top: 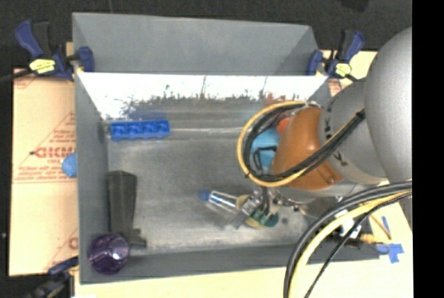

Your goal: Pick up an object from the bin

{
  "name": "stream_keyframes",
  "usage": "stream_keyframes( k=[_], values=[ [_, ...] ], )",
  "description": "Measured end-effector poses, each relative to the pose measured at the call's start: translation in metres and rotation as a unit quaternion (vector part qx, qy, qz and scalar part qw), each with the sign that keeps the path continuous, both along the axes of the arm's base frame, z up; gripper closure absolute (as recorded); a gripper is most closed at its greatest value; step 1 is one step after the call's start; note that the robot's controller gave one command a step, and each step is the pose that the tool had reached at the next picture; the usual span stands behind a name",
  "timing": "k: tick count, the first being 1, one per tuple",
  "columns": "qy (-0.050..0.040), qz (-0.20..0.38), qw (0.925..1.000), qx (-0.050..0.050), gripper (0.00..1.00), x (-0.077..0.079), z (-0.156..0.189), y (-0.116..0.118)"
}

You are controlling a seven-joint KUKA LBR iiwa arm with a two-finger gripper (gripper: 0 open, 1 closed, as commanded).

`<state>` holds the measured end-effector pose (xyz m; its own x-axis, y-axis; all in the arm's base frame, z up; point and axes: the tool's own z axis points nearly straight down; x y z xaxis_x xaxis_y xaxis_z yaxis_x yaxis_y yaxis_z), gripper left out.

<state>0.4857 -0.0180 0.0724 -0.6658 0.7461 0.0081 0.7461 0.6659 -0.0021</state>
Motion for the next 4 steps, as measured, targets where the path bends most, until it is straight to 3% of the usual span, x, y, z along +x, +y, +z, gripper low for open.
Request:
stream_keyframes(
  k=[1,2,4],
  values=[
    [-0.0007,0.002,1.0,-0.001,1.0,0.0,0.008,-0.001],
    [0.0034,0.002,1.0,-0.001,1.0,-0.003,0.047,-0.002],
    [0.0019,0.006,1.0,-0.001,1.0,-0.001,0.109,-0.003]
  ],
)
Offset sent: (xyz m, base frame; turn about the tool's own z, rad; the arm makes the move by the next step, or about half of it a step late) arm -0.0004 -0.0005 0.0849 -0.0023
